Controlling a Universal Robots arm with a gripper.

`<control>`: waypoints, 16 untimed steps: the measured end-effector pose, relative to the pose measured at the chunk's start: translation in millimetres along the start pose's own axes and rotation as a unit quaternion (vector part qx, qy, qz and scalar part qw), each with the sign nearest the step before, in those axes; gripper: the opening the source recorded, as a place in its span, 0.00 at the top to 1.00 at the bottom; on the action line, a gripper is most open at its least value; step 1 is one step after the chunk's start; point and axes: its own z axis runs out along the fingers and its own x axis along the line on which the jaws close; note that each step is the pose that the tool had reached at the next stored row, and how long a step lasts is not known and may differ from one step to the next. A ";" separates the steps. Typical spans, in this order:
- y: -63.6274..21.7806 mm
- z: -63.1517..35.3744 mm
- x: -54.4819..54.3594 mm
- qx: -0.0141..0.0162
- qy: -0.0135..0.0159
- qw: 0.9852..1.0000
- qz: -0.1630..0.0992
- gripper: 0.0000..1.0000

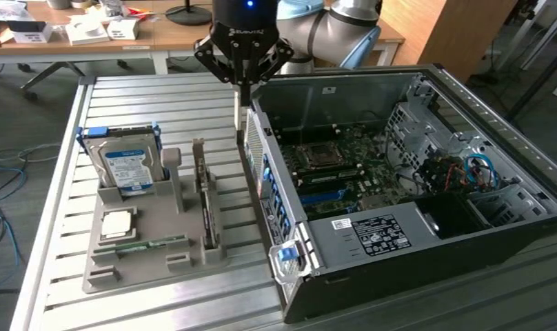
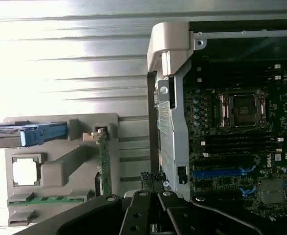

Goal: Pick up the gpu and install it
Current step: 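Reach for the gpu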

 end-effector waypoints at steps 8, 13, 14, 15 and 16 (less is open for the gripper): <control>-1.5 -0.3 25.6 0.000 0.000 1.000 0.000 0.89; -2.5 -0.4 41.2 0.000 0.000 1.000 0.000 0.89; -2.7 -0.5 44.1 0.000 0.000 1.000 0.000 0.89; -2.9 -0.5 46.9 0.000 0.000 1.000 0.000 0.89; -3.0 -0.5 49.5 0.000 0.000 1.000 0.000 0.89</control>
